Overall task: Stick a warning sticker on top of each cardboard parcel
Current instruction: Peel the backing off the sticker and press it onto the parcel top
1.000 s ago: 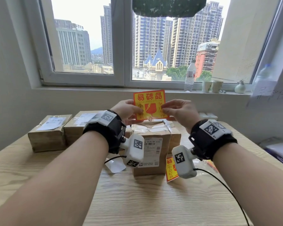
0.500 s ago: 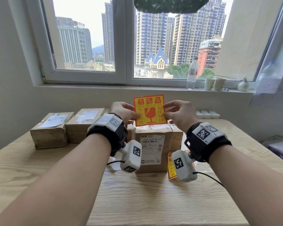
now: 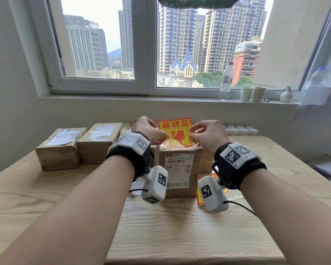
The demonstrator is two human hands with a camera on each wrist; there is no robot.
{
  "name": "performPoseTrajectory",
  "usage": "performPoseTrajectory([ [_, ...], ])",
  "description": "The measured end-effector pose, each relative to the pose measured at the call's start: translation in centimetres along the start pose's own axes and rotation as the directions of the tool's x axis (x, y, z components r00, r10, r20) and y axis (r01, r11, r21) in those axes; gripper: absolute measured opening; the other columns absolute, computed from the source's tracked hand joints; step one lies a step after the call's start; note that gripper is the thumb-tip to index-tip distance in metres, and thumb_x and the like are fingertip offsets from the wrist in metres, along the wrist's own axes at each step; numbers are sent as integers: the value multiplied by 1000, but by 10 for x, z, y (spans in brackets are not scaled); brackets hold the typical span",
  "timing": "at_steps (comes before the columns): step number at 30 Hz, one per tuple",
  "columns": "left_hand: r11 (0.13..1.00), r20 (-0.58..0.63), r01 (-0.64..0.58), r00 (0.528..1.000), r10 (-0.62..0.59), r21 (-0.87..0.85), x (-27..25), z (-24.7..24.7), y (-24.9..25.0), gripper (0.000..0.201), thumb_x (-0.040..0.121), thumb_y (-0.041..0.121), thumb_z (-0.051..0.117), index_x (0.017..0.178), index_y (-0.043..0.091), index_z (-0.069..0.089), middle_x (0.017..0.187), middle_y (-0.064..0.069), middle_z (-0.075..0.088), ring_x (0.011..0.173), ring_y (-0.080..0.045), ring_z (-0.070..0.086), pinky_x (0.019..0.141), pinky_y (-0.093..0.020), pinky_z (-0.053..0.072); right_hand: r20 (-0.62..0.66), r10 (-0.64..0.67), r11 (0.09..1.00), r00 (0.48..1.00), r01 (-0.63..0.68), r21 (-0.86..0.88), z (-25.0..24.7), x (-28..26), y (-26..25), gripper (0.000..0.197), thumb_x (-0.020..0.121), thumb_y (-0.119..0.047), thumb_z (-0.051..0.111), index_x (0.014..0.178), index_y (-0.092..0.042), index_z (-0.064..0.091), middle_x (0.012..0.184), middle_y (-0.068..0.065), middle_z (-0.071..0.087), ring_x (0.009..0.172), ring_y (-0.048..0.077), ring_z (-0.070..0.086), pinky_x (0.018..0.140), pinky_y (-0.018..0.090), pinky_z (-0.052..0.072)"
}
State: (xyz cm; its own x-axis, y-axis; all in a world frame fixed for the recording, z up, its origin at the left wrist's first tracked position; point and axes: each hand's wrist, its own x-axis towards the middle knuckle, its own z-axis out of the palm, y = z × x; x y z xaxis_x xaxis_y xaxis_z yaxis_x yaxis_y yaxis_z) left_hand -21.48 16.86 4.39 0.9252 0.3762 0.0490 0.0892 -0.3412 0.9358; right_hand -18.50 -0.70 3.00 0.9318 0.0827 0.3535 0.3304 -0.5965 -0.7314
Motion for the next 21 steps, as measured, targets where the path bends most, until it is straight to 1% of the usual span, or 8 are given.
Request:
performPoseTrajectory([
  [2,1000,-11,-7,1000,8,31,1,-1,0,43,69,9,85,98,12,53,94,-8,64,73,-17,71,60,-28,60,7,7,1000,1000,-7,-20,0,-1,0,16,79,-20,76,72,-32,67,92,0,73,87,18,69,83,39,58],
  [4,996,-15,-26,1000,27,89,2,1,-2,36,70,13,84,94,14,57,94,-7,66,78,-17,71,70,-32,61,-7,7,998,1000,-7,-63,0,-1,0,5,82,-22,73,80,-27,73,97,0,73,91,16,67,87,36,56],
  [6,989,-18,-51,998,54,142,1,3,-3,27,73,16,82,90,16,62,93,-3,68,79,-15,71,75,-34,60,-29,9,994,1000,-12,-106,-1,-1,0,7,83,-23,71,87,-23,77,100,-1,73,95,16,66,91,34,54],
  [10,972,-57,-80,994,94,219,-1,6,-3,17,71,19,83,74,24,67,94,1,72,89,-14,67,82,-34,58,-4,-12,984,1000,11,-180,0,-1,-3,11,84,-19,68,88,-20,79,95,-2,75,87,11,62,90,24,49],
  [13,961,-47,-73,995,88,267,-1,6,-3,13,72,22,83,74,24,71,92,4,72,89,-11,67,81,-31,58,5,-29,976,1000,29,-215,1,0,-4,12,84,-18,68,88,-18,79,96,-1,75,84,10,58,83,20,45],
  [16,947,-40,-76,995,93,312,-2,6,-2,11,73,23,82,80,23,75,93,4,72,88,-10,66,76,-27,56,20,-35,967,999,39,-253,1,1,-5,13,84,-18,67,91,-18,79,99,0,74,88,13,59,85,22,47],
  [19,920,-48,-81,993,108,382,-4,7,0,16,73,26,82,88,22,77,95,5,71,89,-9,62,62,-20,45,35,-40,957,999,48,-285,1,2,-6,13,84,-18,67,90,-17,78,99,0,74,90,14,60,84,23,48],
  [21,898,-52,-95,990,129,429,-4,9,0,17,72,26,81,89,22,77,95,5,71,87,-9,59,62,-21,41,47,-51,947,998,63,-316,2,1,-7,12,84,-18,67,89,-17,78,97,0,73,85,12,56,78,22,44],
])
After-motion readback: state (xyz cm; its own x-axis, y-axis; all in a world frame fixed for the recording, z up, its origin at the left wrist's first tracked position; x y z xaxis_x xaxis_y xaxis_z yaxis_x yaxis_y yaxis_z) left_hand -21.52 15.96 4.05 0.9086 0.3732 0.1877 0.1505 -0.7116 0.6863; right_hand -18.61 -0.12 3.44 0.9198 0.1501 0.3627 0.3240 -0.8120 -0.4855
